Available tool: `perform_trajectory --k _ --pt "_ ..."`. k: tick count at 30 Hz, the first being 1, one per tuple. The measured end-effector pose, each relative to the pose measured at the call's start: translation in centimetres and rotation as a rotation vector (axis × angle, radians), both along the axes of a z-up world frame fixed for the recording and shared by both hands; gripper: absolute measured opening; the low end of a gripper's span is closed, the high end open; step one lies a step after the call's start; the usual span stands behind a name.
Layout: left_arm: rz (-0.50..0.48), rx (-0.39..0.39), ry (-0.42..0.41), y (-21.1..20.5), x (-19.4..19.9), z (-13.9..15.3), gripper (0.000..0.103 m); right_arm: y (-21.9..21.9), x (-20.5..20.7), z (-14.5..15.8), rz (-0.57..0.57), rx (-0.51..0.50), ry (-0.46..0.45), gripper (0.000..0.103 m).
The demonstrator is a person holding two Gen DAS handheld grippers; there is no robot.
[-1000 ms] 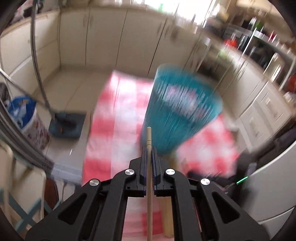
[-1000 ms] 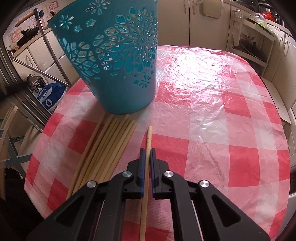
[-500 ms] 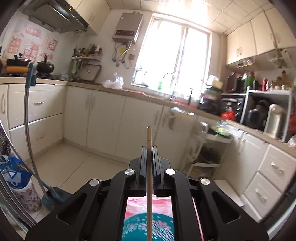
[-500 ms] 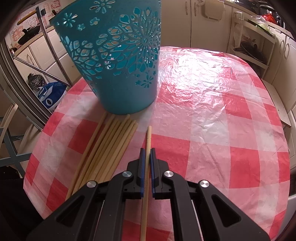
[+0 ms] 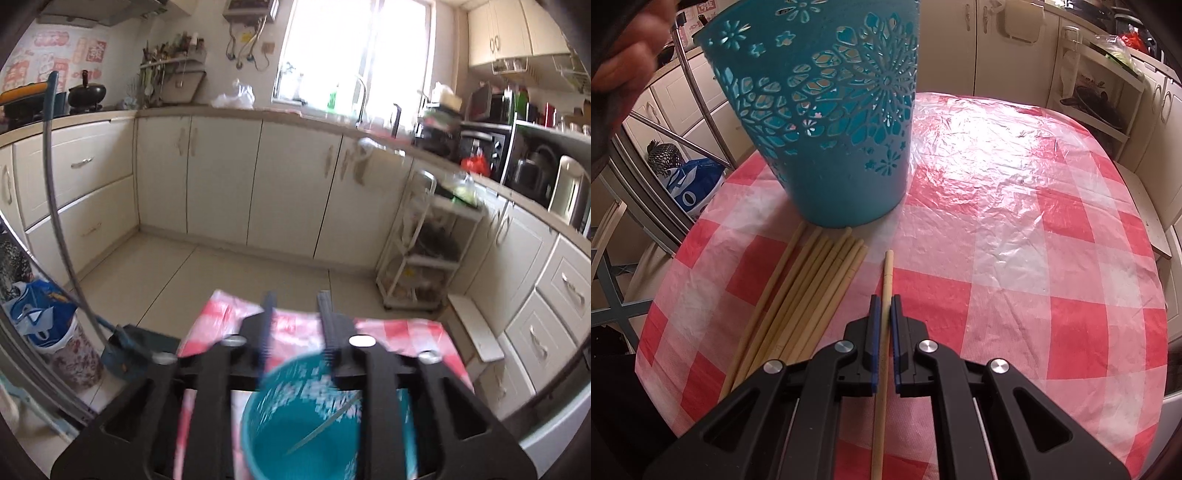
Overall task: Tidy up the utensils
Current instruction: 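Lift the stick with the left tool and drop it into the teal bin, then carry the stick in the right tool over the bin and release it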
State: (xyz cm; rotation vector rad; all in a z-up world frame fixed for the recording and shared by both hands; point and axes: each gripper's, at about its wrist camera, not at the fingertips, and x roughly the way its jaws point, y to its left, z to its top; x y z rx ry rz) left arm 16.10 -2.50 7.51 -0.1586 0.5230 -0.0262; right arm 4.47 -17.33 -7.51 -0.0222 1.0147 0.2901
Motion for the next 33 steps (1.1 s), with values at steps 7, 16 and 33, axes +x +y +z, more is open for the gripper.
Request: perform_trajectory --k 7,16,33 --pt "0.053 0.022 0.057 3.0 -6.8 -1.2 0.074 -0.6 -0.3 -0.1 0.023 0.014 0.002 0.007" --pt "0.084 0.068 0.15 4.8 -8.5 -4.9 0.082 -1.3 -0.5 -0.1 0.013 0.069 0.008 0.006" --pt "0.093 -0.019 0.128 7.3 -8.5 -2.5 0.086 -7.8 -2.1 8.4 -0.025 0.633 -0.115 0.006"
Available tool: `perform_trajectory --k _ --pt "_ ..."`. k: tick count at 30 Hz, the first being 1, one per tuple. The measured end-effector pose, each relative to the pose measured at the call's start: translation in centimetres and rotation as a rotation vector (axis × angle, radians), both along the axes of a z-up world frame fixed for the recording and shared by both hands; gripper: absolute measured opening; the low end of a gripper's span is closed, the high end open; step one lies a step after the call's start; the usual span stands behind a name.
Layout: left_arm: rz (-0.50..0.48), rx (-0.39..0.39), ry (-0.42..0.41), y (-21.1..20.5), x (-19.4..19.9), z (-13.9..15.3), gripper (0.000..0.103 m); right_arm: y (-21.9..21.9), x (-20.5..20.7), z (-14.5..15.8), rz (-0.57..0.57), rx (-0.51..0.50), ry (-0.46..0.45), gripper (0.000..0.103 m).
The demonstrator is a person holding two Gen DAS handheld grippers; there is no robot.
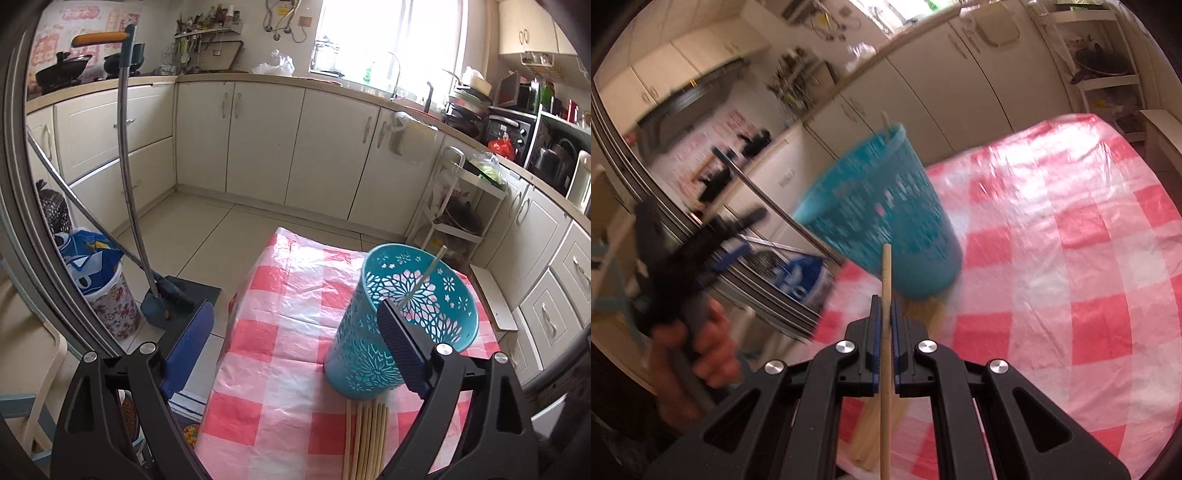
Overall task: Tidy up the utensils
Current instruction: 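Carry the stick in the right tool over the bin and release it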
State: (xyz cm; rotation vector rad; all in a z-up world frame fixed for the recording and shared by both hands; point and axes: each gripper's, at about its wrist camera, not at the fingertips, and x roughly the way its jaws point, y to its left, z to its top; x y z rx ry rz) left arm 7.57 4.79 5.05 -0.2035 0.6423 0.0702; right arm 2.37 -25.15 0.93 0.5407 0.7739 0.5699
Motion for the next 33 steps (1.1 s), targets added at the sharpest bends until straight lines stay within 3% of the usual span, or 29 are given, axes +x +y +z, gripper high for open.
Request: perform_trajectory --k 4,10,16,19,23,27,33 --pt "0.02 -0.026 0.012 0.7 0.2 0.0 0.087 0.2 1.7 5.1 -0.043 0.069 -0.101 0.006" --pt "0.028 -0.056 0.022 1.2 0.4 -0.1 0.087 3.8 7.3 10.5 -0.194 0.033 -0.254 0.006" --pt "0.034 -0.059 0.018 1.5 0.5 0.2 0.088 7.3 13.2 9.7 -0.332 -0.122 -0.298 0.006" --pt "0.041 -0.059 0.021 1.8 0.5 0.2 0.088 8.2 14.7 8.3 -0.345 -0.184 -0.256 0.006" --pt "0.046 -0.053 0.019 2.0 0.5 0.3 0.089 8.8 14.0 7.2 -0.322 -0.243 -0.248 0.008" --pt "0.049 -0.032 0.01 1.7 0.2 0.5 0.09 9.0 12.0 7.0 -0.294 -0.284 -0.272 0.02" --pt "0.055 0.004 -0.003 1.4 -0.1 0.6 0.092 9.1 4.6 7.2 -0.278 -0.312 -0.357 0.032"
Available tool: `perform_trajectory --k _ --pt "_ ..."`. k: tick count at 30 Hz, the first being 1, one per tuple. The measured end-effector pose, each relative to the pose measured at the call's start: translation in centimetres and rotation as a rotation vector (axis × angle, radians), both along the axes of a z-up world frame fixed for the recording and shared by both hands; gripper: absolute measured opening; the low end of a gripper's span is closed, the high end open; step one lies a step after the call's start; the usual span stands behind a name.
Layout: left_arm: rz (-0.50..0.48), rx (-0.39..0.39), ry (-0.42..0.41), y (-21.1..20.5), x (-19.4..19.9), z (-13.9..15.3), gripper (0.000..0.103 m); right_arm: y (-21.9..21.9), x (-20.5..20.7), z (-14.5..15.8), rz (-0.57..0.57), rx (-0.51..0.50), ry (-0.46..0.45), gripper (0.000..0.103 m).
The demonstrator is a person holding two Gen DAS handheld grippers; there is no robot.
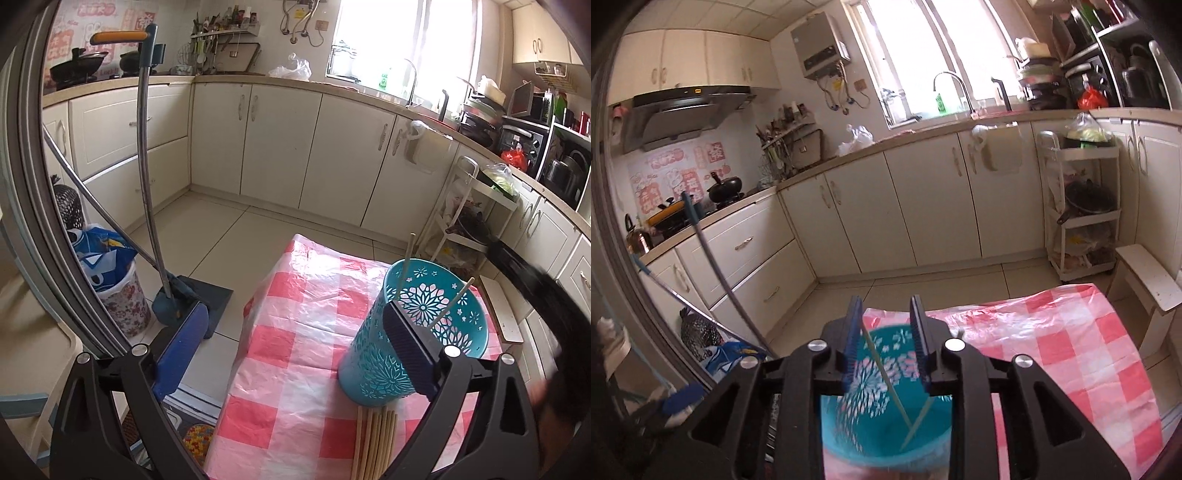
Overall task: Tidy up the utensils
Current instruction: 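Carry the stick in the right tool over the bin and release it, then lower both tools back to the bundle of wooden sticks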
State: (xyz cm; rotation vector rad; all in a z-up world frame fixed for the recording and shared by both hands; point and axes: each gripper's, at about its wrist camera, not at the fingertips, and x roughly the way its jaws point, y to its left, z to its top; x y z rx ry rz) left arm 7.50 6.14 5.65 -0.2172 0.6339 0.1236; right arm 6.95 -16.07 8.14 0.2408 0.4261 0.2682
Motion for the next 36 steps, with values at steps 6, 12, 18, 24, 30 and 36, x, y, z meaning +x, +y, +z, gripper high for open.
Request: perform_trajectory --k 6,12,18,24,30,36 --pt "-0.003 0.022 0.003 -0.5 -0.2 -0.2 0.093 -0.8 -4.8 -2.4 -0.044 -0.025 0.002 0.032" --pt "-0.009 0.046 0.005 -1.0 -0.2 -0.3 0.095 -2.0 -4.1 -7.7 -0.077 -0.012 0.155 0.032" --pt "-0.014 0.07 0.013 -1.3 -0.1 -0.5 0.095 -1.6 -3.1 -9.2 -0.036 -0.027 0.227 0.032" --pt "-0.015 0.086 0.04 -0.7 0.0 -1.3 0.095 -0.9 -3.3 -11.5 -0.006 -0.088 0.329 0.032" --pt "-0.018 0.103 0.083 0.0 0.0 -2.8 0.095 -0.3 -3.4 -13.8 0.029 -0.154 0.416 0.029" --pt "-0.069 0.138 0.143 -0.6 -0.2 -5.0 0.095 0.3 -3.5 -14.9 0.055 -0.205 0.456 0.027"
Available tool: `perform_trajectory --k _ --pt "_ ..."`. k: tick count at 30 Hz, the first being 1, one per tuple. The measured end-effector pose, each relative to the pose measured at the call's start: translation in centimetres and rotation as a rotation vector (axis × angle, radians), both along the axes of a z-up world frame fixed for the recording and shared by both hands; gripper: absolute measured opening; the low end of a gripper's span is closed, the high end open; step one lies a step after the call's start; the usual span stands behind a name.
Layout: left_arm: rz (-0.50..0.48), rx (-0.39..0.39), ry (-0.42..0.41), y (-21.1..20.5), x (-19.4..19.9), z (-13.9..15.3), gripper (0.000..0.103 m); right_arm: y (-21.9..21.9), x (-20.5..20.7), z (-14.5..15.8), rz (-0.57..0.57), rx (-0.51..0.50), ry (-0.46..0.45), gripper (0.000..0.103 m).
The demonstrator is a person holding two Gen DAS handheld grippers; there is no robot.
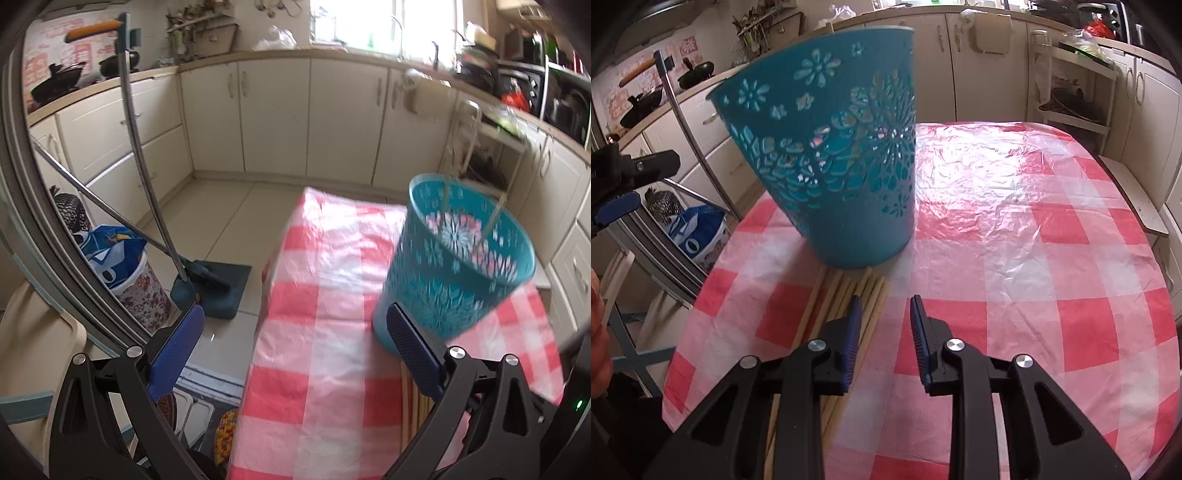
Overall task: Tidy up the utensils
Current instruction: 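Lower both tools back to the bundle of wooden sticks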
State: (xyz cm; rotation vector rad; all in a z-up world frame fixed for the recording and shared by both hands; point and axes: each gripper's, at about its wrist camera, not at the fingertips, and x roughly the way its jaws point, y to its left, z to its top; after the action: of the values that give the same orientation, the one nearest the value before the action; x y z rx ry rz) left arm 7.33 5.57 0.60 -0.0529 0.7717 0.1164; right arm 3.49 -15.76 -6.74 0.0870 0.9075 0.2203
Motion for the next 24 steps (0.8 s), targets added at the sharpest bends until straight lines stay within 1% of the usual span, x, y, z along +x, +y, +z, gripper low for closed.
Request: perform_trajectory --k 5,8,11,14,18,21,24 --pt "-0.056 -0.033 0.101 -1.2 0.2 -3.0 0.095 0.6 0.1 -0.9 0.023 -0.027 0.032 0.027" --pt "-0.084 -0.037 0.139 -2.2 0.3 -4.3 0.095 1.0 0.0 -1.2 0.04 -0.045 0.032 0.027" --pt "-0.101 -0.031 0.162 -2.9 0.3 -5.2 0.095 1.2 -0.2 -1.1 0.053 -0.079 0.023 0.027" --pt "-0.109 -0.025 0.186 -3.5 0.4 -6.2 0.095 1.3 -0.4 -1.2 0.073 -0.099 0.018 0.023" --pt "-0.125 -0.015 0.222 -4.4 0.8 -7.4 0.095 1.5 -0.7 -1.2 0.095 -0.13 0.004 0.022" --pt "-0.131 -0.001 0.233 -4.9 1.0 -7.9 0.095 0.7 -0.4 -1.2 0.079 -0.139 0.012 0.022" --pt "-0.13 0.004 0.247 -5.2 1.3 -8.3 0.095 -0.1 -0.3 -1.4 0.072 -0.111 0.031 0.022"
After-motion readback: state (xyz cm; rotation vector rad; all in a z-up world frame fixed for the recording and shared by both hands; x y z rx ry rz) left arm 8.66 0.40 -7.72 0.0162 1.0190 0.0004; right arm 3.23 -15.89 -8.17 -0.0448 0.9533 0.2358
